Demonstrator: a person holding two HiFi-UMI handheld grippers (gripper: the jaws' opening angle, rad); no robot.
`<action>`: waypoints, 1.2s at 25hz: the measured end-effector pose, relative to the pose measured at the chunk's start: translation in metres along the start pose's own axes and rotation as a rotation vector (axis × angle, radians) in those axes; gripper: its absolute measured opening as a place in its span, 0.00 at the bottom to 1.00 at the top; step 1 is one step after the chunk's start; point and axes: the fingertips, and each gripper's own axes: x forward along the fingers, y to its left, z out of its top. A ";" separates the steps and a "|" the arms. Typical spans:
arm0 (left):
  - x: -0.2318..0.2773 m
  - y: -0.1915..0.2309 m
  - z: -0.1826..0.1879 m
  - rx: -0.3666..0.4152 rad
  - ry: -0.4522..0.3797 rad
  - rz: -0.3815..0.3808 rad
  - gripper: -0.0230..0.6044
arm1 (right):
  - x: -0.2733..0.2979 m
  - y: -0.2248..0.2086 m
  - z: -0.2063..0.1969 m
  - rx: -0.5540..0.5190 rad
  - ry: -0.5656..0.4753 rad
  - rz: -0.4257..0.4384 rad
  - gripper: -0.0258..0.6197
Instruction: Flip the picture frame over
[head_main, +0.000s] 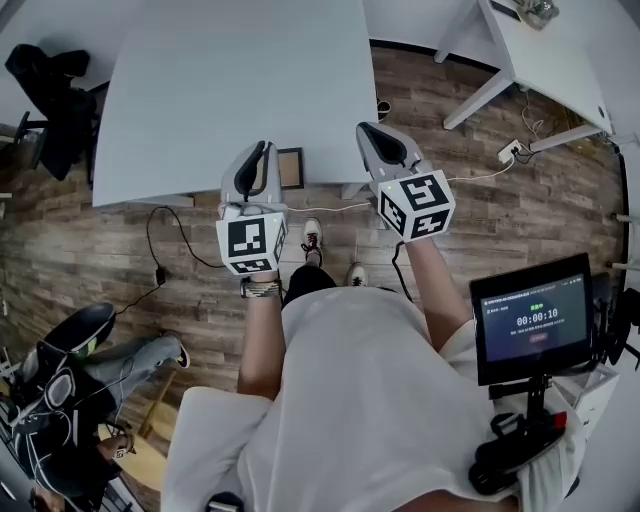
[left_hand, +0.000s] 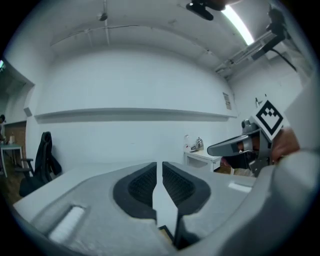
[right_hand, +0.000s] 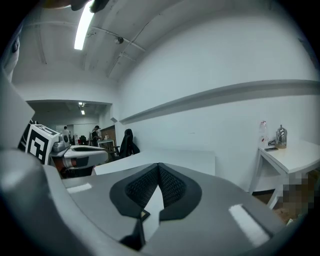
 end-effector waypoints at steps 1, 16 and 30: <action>0.002 -0.002 0.010 0.038 -0.006 -0.009 0.10 | 0.000 0.000 0.009 -0.016 -0.015 0.004 0.04; 0.010 -0.020 0.117 0.234 -0.135 -0.083 0.04 | -0.018 0.012 0.130 -0.153 -0.217 0.076 0.04; 0.036 -0.020 0.118 0.234 -0.090 -0.120 0.04 | -0.005 -0.003 0.136 -0.182 -0.175 0.066 0.04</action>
